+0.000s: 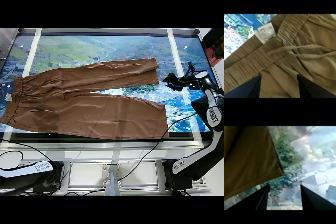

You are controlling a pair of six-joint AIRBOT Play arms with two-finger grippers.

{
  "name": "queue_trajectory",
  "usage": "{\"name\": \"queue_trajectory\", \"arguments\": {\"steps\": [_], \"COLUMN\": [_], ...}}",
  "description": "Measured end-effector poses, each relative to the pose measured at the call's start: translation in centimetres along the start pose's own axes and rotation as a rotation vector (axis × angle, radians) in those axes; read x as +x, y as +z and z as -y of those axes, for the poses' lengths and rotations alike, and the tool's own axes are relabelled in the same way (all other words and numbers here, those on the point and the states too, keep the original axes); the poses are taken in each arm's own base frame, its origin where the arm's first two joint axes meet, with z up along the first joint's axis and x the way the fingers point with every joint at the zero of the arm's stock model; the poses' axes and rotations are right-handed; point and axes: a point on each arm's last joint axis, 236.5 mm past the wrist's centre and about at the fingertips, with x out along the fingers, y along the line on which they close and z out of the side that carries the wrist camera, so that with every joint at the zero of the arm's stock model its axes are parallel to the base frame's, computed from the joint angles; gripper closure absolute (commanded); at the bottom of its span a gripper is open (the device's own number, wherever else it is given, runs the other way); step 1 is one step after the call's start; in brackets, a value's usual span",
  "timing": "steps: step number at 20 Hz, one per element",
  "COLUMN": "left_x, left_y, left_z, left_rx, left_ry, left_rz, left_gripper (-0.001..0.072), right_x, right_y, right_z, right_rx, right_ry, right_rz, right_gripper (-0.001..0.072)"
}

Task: Fold the clothes and pants, and hang the long-sleeved shirts on hangers.

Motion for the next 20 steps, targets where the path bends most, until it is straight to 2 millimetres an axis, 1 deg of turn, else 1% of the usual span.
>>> {"name": "queue_trajectory", "arguments": {"steps": [3, 6, 7, 8, 9, 11, 12, 13, 14, 17, 19, 20], "left_x": [-0.1, -0.1, -0.1, -0.1, -0.1, -0.1, -0.1, -0.1, -0.1, -0.1, -0.1, -0.1], "left_y": [0.2, 0.5, 0.6, 0.6, 0.6, 0.7, 0.7, 0.7, 0.7, 0.8, 0.8, 0.8], "left_z": [0.0, 0.0, 0.1, 0.1, 0.1, 0.1, 0.1, 0.1, 0.1, 0.1, 0.1, 0.1], "left_rx": [-0.001, 0.0, 0.0, 0.0, 0.0, 0.0, 0.0, 0.0, 0.0, 0.0, 0.0, 0.0], "left_ry": [-0.002, -0.002, -0.002, -0.002, -0.002, -0.002, -0.002, -0.002, -0.002, -0.002, -0.002, -0.002], "left_rz": [0.011, 0.021, 0.025, 0.025, 0.028, 0.03, 0.032, 0.032, 0.032, 0.032, 0.033, 0.033], "left_gripper": [0.022, 0.0221, 0.0221, 0.0221, 0.022, 0.0221, 0.0221, 0.0221, 0.0221, 0.0221, 0.0221, 0.0221], "right_x": [1.2, 2.1, 2.4, 2.8, 3.1, 3.7, 4.0, 4.2, 4.4, 4.6, 4.2, 3.7], "right_y": [-0.3, -0.6, -0.6, -0.7, -0.8, -0.9, -1.0, -1.1, -1.2, -1.0, -0.7, -0.4], "right_z": [-0.8, -1.0, -1.2, -1.4, -1.5, -1.9, -2.1, -2.2, -2.2, -2.4, -2.7, -3.0], "right_rx": [-0.002, 0.02, 0.026, 0.028, 0.027, 0.023, 0.021, 0.016, 0.013, 0.011, -0.001, -0.008], "right_ry": [-0.001, -0.002, 0.0, 0.0, 0.0, -0.002, -0.003, -0.007, -0.011, -0.012, -0.015, -0.011], "right_rz": [-0.017, -0.024, -0.025, -0.022, -0.023, -0.017, -0.015, -0.017, -0.018, -0.002, 0.007, 0.019], "right_gripper": [0.0266, 0.0268, 0.029, 0.0334, 0.0347, 0.0438, 0.0534, 0.0672, 0.07, 0.07, 0.07, 0.07]}}
